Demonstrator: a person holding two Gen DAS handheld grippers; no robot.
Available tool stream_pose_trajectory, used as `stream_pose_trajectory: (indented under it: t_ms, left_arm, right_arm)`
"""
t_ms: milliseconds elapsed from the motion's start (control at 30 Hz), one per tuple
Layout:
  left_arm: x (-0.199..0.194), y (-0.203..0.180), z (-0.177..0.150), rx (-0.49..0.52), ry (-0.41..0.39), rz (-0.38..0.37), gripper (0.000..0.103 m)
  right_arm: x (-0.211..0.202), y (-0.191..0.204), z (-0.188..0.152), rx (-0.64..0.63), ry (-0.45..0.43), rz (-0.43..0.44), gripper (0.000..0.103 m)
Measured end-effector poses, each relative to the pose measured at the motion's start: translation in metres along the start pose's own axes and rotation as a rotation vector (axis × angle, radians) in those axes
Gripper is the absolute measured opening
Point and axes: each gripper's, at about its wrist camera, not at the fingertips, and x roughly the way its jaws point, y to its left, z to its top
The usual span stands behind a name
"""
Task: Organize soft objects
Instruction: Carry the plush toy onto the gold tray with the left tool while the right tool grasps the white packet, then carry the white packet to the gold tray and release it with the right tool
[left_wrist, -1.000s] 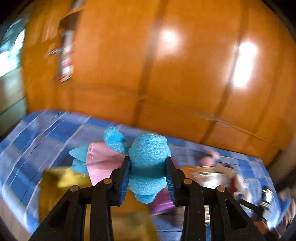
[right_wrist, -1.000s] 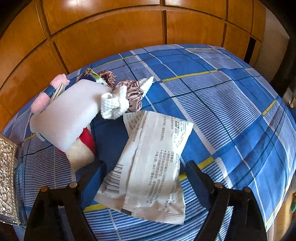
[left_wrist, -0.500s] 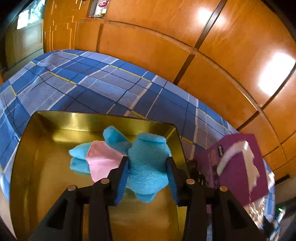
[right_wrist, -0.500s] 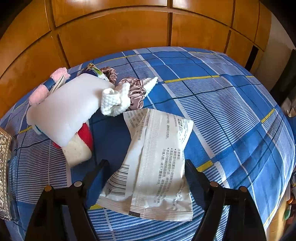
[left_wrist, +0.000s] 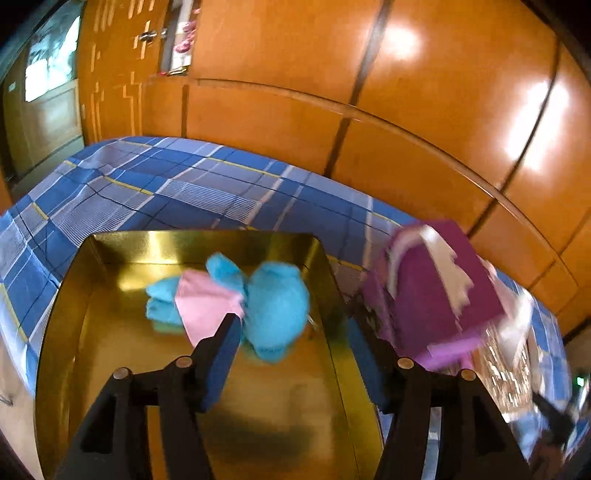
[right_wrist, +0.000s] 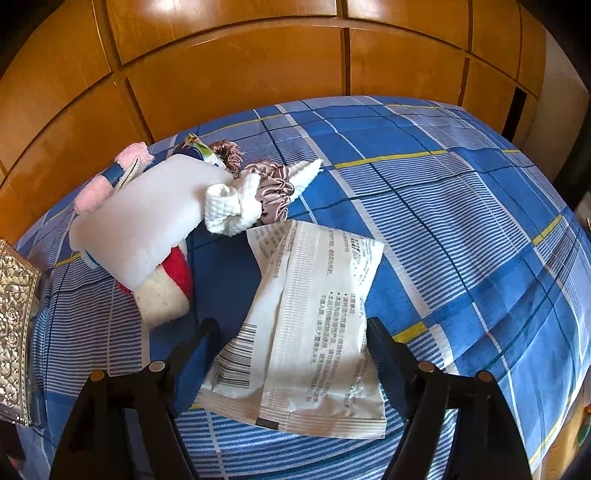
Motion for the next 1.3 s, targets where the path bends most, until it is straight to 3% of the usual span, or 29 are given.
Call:
stream_pose_trajectory:
  t_ms: [267,333,600,800,1033,1300]
  left_arm:
    - [-0.028,-0.015,-0.027,0.042,0.013,-0.064,0.061]
    - [-0.031,-0.020,-0.031,0.051,0.015,-0.077,0.061]
    - [-0.042,-0.039,-0.042,0.081,0.028,-0.136,0.061]
    - [-0.059,-0.053,-0.048,0.153,-0.015,-0.142,0.061]
    - [-0.070,-0.054,-0.055,0.187,-0.021,-0.154,0.062]
    - [-0.077,-0.035,-0.058,0.165,-0.033,-0.091,0.067]
  right_arm:
    - [-0.012,-0.009,-0.008,-0.022,0.014,0.057,0.067]
    - [-0.018,-0.011,-0.013,-0.027,0.018,0.069,0.058]
    - [-0.039,-0.028,-0.031,0.039,0.048,0.151,0.056]
    - [-0.057,-0.030,-0.031,0.062,0.025,0.194,0.051]
    - [-0.070,-0.003,0.000,-0.010,-0.012,0.197,0.049]
    - [-0.104,0.087,0.062,-0.198,-0.109,0.267,0.049]
